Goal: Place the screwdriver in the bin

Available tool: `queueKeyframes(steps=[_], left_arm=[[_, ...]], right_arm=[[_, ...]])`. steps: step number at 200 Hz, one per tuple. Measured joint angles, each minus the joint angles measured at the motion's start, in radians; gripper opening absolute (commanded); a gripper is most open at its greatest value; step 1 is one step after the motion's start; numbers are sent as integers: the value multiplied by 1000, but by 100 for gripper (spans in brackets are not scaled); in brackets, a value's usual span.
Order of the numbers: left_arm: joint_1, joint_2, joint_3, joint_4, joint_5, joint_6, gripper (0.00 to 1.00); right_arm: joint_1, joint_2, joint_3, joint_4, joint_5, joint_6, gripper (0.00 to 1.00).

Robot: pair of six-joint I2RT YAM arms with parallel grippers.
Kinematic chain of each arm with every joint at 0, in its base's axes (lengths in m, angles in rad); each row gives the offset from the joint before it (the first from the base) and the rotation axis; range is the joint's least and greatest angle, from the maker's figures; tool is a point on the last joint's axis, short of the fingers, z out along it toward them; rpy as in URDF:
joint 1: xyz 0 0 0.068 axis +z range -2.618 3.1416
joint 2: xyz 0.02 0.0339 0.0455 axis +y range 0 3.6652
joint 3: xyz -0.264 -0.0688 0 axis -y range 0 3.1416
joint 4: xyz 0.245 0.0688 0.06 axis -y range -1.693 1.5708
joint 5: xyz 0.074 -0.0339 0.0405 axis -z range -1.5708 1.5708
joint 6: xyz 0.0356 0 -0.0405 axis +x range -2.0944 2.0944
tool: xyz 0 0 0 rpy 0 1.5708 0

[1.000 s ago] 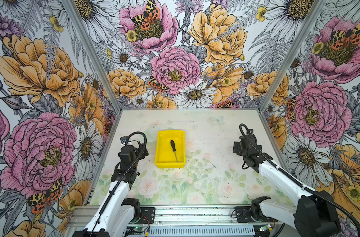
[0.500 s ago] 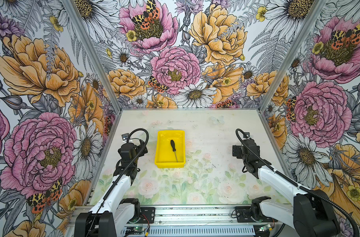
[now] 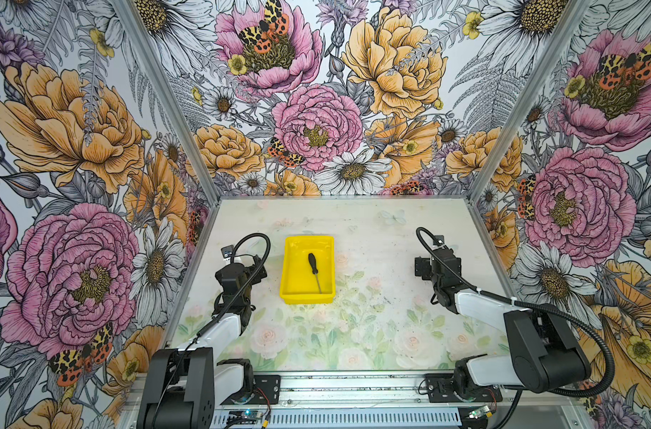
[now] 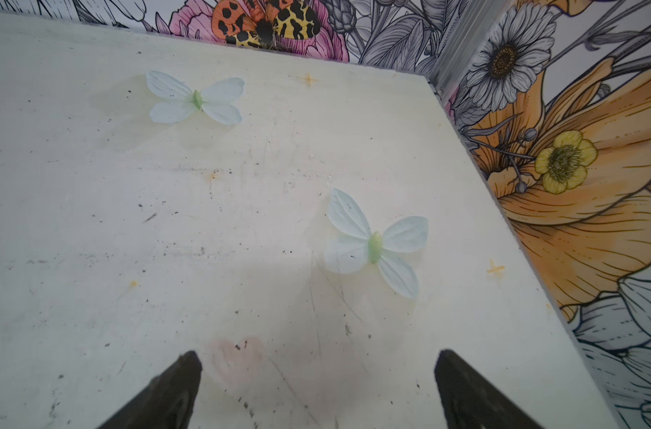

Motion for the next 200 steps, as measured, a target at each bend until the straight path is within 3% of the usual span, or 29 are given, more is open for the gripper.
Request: queueKeyframes(steps=[96, 200], left_arm=[[0, 85, 1, 123, -6, 64, 99], [12, 284, 33, 357, 38, 86, 99]], right_arm=[[-11, 56, 42, 78, 9, -26, 99], [-135, 135, 62, 194, -89, -43, 100]])
